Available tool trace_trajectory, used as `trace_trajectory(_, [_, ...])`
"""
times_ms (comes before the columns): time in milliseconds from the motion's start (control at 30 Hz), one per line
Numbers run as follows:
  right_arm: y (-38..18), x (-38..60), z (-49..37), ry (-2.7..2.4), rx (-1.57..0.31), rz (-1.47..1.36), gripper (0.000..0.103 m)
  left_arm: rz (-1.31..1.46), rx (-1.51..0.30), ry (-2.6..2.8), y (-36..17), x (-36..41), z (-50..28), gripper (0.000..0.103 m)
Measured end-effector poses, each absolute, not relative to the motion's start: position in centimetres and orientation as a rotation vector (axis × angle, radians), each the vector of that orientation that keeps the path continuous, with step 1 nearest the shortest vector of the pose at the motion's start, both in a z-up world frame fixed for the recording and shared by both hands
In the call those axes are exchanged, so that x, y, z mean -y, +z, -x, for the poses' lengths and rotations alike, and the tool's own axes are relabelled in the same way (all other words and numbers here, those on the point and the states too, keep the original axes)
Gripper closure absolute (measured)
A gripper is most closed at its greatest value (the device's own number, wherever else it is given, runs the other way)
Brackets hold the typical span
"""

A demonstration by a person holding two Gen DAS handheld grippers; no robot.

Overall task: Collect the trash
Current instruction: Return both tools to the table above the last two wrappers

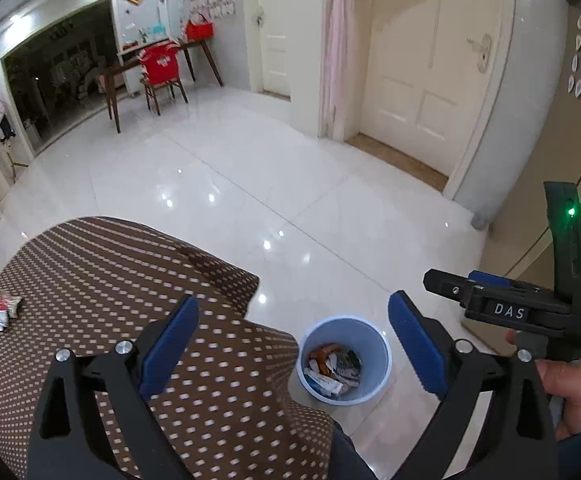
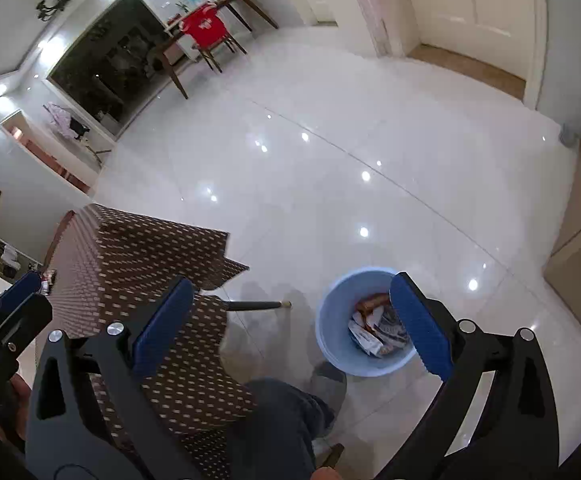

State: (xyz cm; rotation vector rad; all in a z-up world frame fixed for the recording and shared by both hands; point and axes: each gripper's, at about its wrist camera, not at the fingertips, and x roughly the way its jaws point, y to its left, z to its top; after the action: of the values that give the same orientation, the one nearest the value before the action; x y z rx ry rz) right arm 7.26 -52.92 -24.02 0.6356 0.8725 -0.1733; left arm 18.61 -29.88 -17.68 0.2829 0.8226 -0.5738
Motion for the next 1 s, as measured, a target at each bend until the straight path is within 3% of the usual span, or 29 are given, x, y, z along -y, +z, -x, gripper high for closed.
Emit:
trace_trajectory(633, [-13.5,39.6,-12.5,0.03,-0.764,-0.424,0.006,-0.122,-0.724,-0.429,-12.5,16.6,-19.4,0.009])
trace_trajectory(1000, [-12.3,28.9,-17.8,0.189,-0.792,-0.295,0.006,-0.032,-0.738,-0.267,-13.8,6.2,-22.1,0.007])
